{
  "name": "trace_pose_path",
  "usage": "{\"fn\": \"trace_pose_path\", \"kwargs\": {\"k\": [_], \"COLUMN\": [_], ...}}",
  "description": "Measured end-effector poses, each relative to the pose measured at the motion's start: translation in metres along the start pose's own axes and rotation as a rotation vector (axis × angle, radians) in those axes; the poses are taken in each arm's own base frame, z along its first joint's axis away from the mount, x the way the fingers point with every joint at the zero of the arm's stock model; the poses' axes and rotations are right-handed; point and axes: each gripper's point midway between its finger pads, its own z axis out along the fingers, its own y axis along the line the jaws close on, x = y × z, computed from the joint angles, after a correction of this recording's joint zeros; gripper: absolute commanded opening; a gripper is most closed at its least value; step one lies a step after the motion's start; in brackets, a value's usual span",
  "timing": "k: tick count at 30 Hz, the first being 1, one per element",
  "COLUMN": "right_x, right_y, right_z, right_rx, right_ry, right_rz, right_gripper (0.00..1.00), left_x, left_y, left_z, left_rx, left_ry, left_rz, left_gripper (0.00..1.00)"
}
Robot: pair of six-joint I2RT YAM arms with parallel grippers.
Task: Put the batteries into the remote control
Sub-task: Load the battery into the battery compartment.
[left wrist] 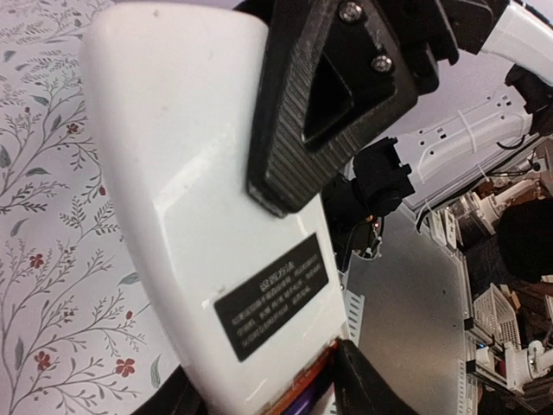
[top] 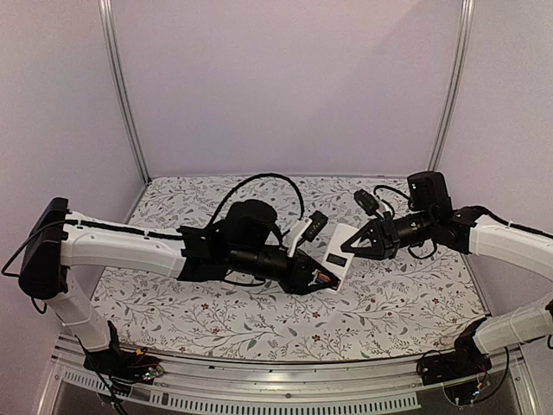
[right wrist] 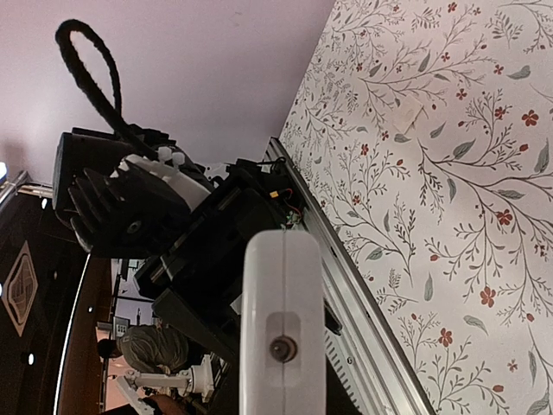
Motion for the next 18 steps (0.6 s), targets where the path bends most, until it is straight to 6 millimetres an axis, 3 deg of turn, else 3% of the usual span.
{"fn": "trace_pose_path", "kwargs": {"k": [8,18], "right_x": [-0.002,-0.004], "right_y": [0.017,0.013], "right_z": [-0.006,-0.006], "right_rx": [-0.040,-0.018], "right_ry": [-0.016,-0.027], "right_rz": [-0.120,-0.060], "right_gripper": [0.00,0.00], "left_x": [-0.007,-0.009], "left_y": [-0.007,0.000], "left_z": [-0.009,-0.011], "left_rx": [0.077,0.034], "left_ry": [-0.016,-0.030], "left_rz": [-0.043,0.013], "left_gripper": [0.23,0.56]}}
